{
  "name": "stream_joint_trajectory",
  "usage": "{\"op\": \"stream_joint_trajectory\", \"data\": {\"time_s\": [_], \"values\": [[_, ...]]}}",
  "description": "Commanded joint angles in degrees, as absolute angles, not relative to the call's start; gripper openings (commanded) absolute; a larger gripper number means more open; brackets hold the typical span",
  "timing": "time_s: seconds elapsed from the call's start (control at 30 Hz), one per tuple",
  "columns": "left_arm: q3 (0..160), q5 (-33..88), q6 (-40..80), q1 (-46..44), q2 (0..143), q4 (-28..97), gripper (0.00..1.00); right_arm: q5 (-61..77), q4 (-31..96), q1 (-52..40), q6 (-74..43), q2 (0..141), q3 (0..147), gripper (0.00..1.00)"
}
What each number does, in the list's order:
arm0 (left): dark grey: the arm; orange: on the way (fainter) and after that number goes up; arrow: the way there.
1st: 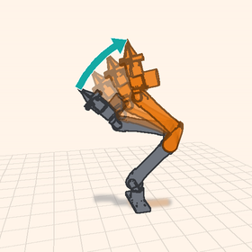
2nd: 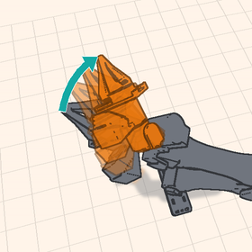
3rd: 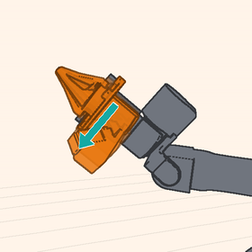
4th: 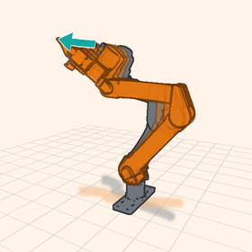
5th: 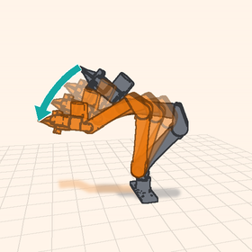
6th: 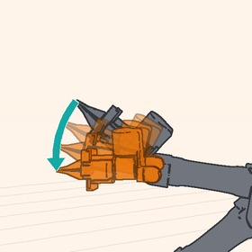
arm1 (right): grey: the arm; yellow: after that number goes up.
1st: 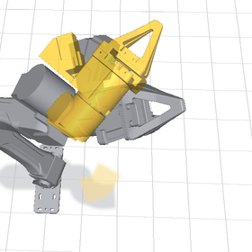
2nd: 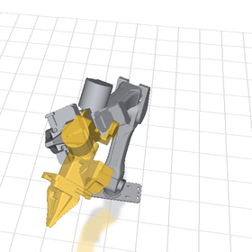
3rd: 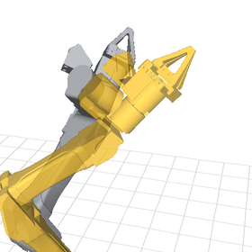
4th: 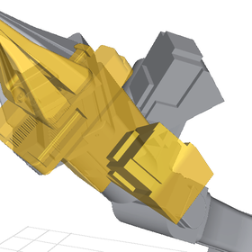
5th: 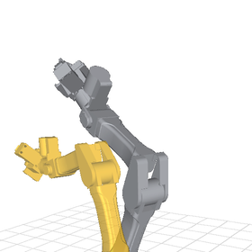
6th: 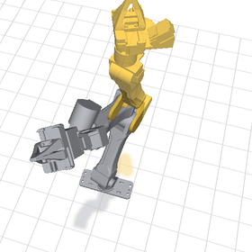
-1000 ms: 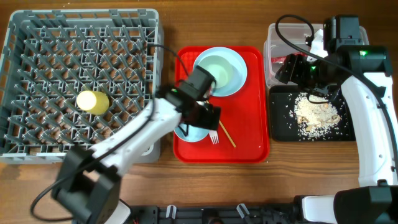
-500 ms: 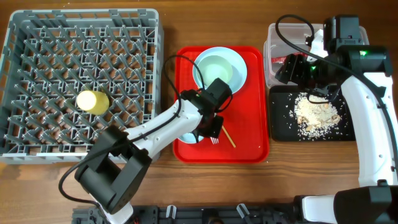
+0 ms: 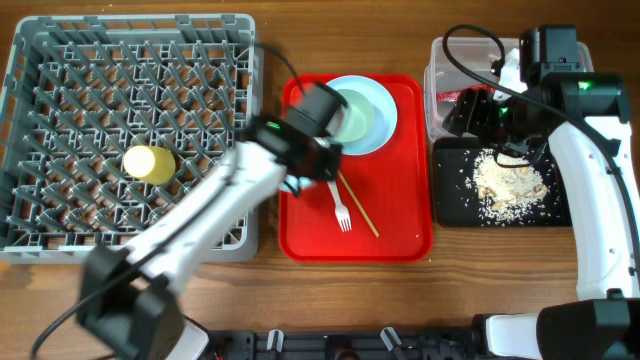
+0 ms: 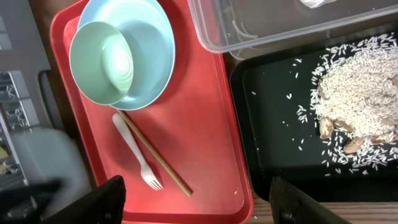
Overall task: Sort waste into correct bins and load items into the dishwasher rack
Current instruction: 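Carry the light-blue bowl into the dish rack with the left gripper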
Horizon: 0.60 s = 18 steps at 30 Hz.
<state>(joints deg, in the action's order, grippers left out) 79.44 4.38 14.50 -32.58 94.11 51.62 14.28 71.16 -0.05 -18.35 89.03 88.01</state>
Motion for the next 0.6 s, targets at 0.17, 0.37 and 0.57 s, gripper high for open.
{"op": "stream_joint_trajectory", "data": {"time_s": [0.17, 0.37, 0.57], "values": [[81.97, 33.54, -2.83, -3.44, 87.72, 51.75, 0.04, 13.28, 71.22, -0.03, -17.96, 89.25, 88.92, 0.75], [81.97, 51.96, -7.55, 8.58, 92.51, 51.70, 0.04, 13.28, 71.18, -0.03, -17.96, 89.25, 88.92, 0.75], [81.97, 65.36, -8.84, 14.13, 99.39, 51.18, 0.04, 13.28, 71.20, -0.03, -17.93, 89.25, 88.92, 0.74]]}}
